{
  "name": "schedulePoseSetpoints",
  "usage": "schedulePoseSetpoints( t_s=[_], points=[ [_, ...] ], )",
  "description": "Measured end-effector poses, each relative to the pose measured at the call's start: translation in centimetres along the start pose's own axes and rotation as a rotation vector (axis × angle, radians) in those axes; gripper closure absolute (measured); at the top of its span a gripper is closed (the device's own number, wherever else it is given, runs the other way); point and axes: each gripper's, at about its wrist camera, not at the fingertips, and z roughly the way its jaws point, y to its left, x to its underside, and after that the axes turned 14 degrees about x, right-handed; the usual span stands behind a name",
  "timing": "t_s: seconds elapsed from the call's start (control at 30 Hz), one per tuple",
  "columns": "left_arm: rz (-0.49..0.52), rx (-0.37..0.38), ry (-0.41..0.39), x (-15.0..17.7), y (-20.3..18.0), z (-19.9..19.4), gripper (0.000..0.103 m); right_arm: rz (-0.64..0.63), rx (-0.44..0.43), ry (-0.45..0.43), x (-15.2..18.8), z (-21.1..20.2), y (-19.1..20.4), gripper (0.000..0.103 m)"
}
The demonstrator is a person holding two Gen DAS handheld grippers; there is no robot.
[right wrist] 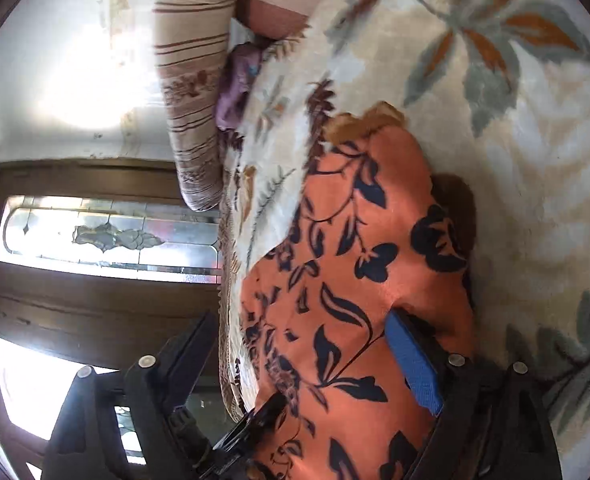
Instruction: Fold small clothes
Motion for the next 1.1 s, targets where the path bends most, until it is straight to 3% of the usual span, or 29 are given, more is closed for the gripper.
schedulePoseSetpoints(
  t_s=[0.2, 0.3, 0.43, 0.57, 0.6, 0.67, 0.73, 0.87, 0.97, 1.03, 1.1],
  points=[
    [-0.009, 0.009, -0.002, 0.0, 0.2, -0.1, 0.044, -0.141, -0.039, 0.005, 6.4, -3.8, 2.5, 0.014],
    [-0.015, 0.004, -0.001, 0.0, 0.1, -0.1, 0.044, -0.161, 0.037, 0.05, 9.2, -1.9, 0.8, 0.014],
    [0.0, -0.015, 0.006, -0.1, -0.4, -0.4, 0.044, -0.175, 0.073, -0.003, 10.1, -3.6, 2.0, 0.014],
    [0.005, -0.021, 0.001, 0.0, -0.4, -0.4, 0.044, -0.288, 0.025, -0.023, 12.4, -5.5, 4.6, 0.013],
    [0.003, -0.022, -0.002, 0.1, -0.4, -0.4, 0.044, -0.285, 0.054, -0.007, 12.9, -4.9, 4.2, 0.011],
    [-0.002, -0.022, 0.006, 0.1, -0.4, -0.3, 0.043, -0.242, 0.149, 0.105, 13.4, -1.6, 1.7, 0.01],
    [-0.005, -0.029, 0.007, 0.0, -0.5, -1.1, 0.043, -0.222, 0.108, 0.062, 13.8, -2.1, 0.9, 0.011],
    [0.04, -0.015, -0.055, 0.9, -1.8, -3.9, 0.044, -0.249, 0.117, 0.05, 14.1, -3.5, 1.8, 0.011],
    [0.098, -0.088, 0.021, 2.5, -1.8, -1.9, 0.043, -0.243, 0.076, 0.014, 14.5, -5.0, 1.6, 0.011],
    [0.046, -0.066, -0.002, 2.9, -0.5, -1.7, 0.036, -0.228, 0.063, -0.04, 14.3, -6.6, 1.5, 0.011],
    [0.026, -0.053, 0.004, 2.7, -0.2, -1.8, 0.036, -0.2, 0.071, -0.082, 13.4, -7.9, 0.4, 0.011]
  ],
)
